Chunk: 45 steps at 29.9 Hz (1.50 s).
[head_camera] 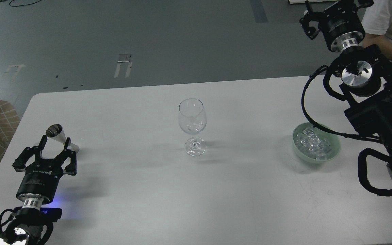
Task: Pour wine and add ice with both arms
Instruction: 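Close the left gripper around the metal jigger, then lift the jigger with the left gripper and raise it upright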
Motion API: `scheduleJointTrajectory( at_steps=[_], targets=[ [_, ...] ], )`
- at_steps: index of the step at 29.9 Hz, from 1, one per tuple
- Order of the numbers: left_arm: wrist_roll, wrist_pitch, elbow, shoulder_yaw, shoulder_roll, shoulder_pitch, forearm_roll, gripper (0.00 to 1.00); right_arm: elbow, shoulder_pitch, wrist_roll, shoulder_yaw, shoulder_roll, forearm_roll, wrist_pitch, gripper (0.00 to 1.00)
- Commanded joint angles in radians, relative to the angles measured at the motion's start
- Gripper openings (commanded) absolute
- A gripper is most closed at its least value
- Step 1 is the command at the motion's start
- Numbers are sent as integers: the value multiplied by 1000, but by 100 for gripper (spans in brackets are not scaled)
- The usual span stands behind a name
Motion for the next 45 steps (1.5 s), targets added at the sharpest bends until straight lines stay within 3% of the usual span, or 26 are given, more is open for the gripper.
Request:
scheduleJointTrajectory(
  at_steps=[1,15,26,45],
  targets=[
    [-1,6,9,0,-19,0,0,67,-2,0,0,0,0,0,0,100],
    [-1,228,24,4,-16,-68,0,66,0,-17,0,1,0,0,0,100],
    [-1,238,70,4,-13,-105,0,60,1,-18,0,1,0,0,0,100],
    [1,227,222,-2,-11,-215,-2,60,1,-21,0,1,-6,0,-2,100]
  ],
)
